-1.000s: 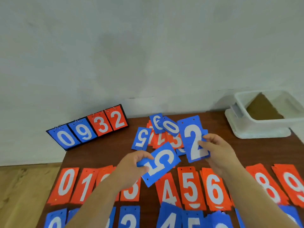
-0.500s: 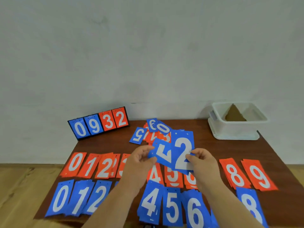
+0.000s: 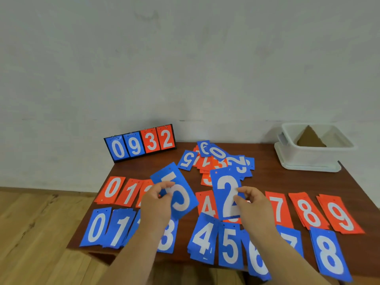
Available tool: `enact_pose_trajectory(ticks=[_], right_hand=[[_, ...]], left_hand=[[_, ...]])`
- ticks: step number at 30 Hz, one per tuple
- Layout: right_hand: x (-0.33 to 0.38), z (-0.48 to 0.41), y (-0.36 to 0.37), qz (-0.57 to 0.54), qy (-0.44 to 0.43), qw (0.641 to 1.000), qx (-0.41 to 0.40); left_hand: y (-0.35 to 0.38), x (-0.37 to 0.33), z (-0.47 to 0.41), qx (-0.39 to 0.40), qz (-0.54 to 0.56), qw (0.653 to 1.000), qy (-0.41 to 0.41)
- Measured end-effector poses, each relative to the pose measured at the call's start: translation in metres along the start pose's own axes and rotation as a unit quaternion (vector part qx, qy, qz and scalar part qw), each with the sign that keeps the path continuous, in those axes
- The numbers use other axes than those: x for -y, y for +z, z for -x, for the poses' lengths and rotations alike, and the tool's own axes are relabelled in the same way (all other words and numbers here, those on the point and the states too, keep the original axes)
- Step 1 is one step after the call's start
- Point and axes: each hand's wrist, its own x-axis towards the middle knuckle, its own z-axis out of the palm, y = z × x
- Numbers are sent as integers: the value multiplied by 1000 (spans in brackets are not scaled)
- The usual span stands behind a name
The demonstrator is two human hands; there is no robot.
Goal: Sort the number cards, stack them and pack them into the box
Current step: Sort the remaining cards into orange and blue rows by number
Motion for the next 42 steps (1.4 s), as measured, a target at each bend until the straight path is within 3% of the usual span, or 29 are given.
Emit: enact_pose_trajectory(ticks=[14, 17, 22, 30, 33, 36, 39, 42], right_hand=[[-23, 15, 211, 115, 51, 988, 91], [-48, 20, 256, 153, 95, 974, 136], [-90, 24, 306, 259, 85, 944, 186], [-119, 26, 325, 430, 21, 885, 180], [-102, 31, 323, 377, 30, 909, 176], [-74, 38, 311, 224, 65, 956, 178], [-49, 49, 289, 114, 102, 965, 214], [-44, 53, 260, 75, 97, 974, 192]], left_hand=[[-192, 89, -106, -82, -30, 990, -113], [-220, 110, -118, -60, -36, 988, -137], [-242, 136, -130, -2, -60, 985, -163], [-247, 151, -135, 51, -124, 977, -166], [-239, 148, -137, 80, -135, 977, -142], [-221, 142, -137, 126, -157, 973, -109], [-187, 135, -133, 183, -159, 966, -85], [-144, 125, -124, 252, -142, 955, -66]])
